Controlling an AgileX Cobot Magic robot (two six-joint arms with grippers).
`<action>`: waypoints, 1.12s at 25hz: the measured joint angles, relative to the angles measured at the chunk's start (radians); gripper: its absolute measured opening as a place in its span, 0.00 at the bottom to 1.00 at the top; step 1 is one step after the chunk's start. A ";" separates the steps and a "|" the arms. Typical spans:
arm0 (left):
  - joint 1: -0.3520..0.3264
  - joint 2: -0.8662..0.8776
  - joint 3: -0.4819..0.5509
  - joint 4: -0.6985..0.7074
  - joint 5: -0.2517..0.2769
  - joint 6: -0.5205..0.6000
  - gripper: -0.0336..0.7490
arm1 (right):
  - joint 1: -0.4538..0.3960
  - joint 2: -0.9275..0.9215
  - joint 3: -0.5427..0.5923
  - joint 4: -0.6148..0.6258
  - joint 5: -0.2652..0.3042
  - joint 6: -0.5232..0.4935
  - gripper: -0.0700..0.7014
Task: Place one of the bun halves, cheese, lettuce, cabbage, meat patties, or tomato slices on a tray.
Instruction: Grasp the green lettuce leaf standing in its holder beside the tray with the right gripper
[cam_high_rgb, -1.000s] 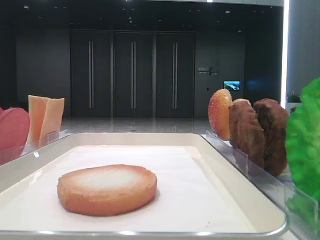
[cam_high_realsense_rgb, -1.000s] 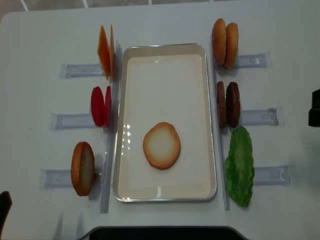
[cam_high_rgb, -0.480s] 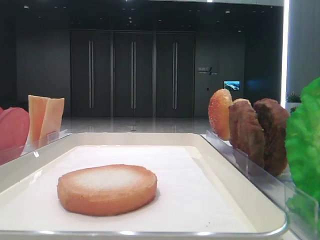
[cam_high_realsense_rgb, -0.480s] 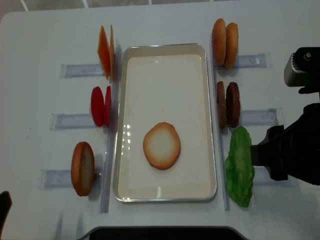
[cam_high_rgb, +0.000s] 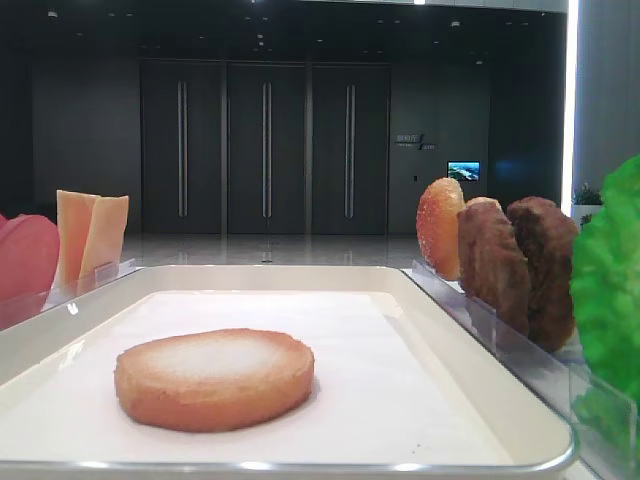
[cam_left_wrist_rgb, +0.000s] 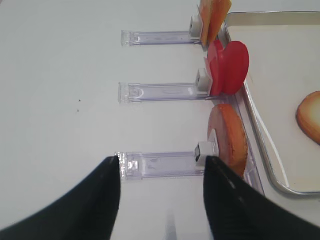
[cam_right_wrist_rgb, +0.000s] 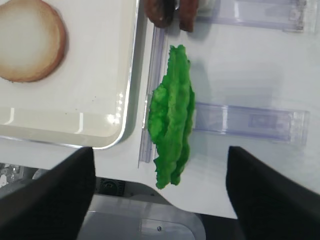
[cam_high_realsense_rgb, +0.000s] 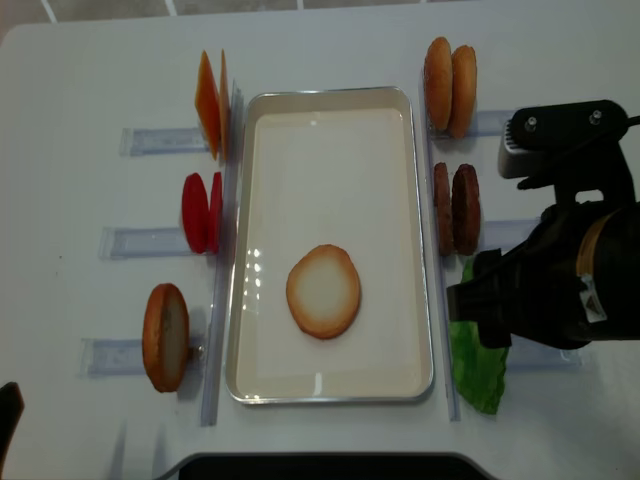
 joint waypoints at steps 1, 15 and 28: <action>0.000 0.000 0.000 0.000 0.000 0.000 0.56 | -0.005 0.015 0.000 0.006 -0.003 -0.009 0.76; 0.000 0.000 0.000 0.000 0.000 0.000 0.56 | -0.229 0.074 0.000 0.188 -0.076 -0.255 0.77; 0.000 0.000 0.000 0.001 0.000 0.000 0.56 | -0.261 0.096 0.144 0.256 -0.228 -0.331 0.75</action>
